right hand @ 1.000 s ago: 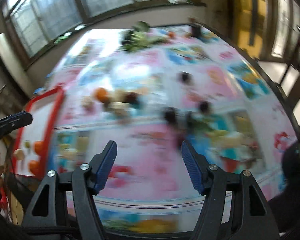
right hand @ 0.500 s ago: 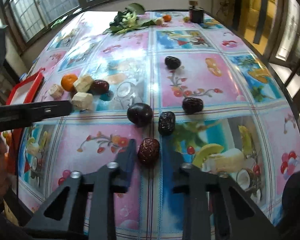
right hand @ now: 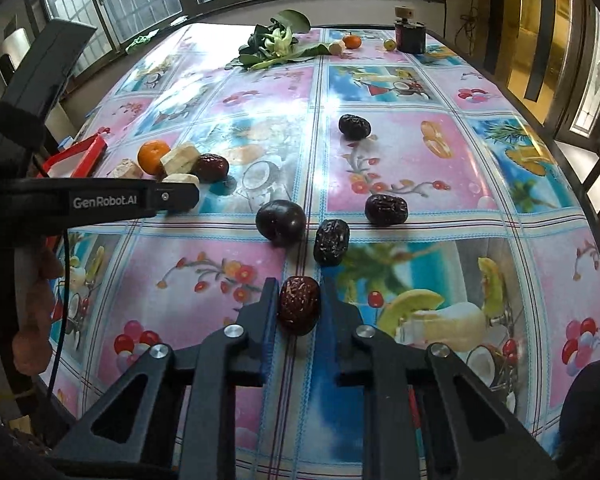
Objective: Organize fruits
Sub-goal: 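Grasp a white yam cube with the left tool while the right tool grasps a red date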
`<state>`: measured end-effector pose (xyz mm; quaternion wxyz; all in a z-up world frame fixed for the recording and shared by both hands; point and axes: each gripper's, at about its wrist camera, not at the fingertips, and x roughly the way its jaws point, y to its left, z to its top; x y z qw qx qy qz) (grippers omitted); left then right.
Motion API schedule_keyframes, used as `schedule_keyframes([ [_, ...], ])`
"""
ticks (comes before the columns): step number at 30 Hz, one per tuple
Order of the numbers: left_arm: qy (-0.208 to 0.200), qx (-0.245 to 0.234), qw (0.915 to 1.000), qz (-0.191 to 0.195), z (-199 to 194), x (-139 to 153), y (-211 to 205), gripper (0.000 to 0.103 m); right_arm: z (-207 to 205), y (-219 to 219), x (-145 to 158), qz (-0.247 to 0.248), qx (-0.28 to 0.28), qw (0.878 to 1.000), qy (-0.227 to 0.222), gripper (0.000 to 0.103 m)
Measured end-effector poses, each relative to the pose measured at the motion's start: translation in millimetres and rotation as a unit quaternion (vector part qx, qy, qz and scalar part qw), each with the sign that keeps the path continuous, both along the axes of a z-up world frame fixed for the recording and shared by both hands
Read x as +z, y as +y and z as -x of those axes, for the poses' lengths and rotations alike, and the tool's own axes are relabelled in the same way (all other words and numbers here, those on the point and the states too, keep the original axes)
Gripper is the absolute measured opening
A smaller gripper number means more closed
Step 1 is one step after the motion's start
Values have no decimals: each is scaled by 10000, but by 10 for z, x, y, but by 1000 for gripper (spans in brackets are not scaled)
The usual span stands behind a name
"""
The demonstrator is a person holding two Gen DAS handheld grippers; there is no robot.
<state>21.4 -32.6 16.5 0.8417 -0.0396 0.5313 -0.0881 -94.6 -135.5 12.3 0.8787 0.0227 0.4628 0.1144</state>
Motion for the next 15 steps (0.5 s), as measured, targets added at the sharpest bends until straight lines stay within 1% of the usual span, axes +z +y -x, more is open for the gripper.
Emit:
schedule_keyframes([
  [5, 1, -20, 10000, 10, 10, 13, 11, 23, 13, -50, 2, -124, -13, 9999, 28, 22],
  [8, -58, -56, 10000, 11, 116, 77, 58, 23, 17, -140, 7, -380, -39, 9992, 115, 22],
  [11, -82, -58, 9999, 133, 222, 179, 140, 23, 54, -227, 45, -766, -61, 9968, 233, 22],
  [13, -176, -53, 9998, 126, 315, 294, 224, 23, 83, -250, 90, -997, -64, 9946, 289, 22],
  [15, -258, 3, 9995, 200, 402, 420, 356, 23, 105, -224, 155, -1179, -26, 9925, 326, 22],
])
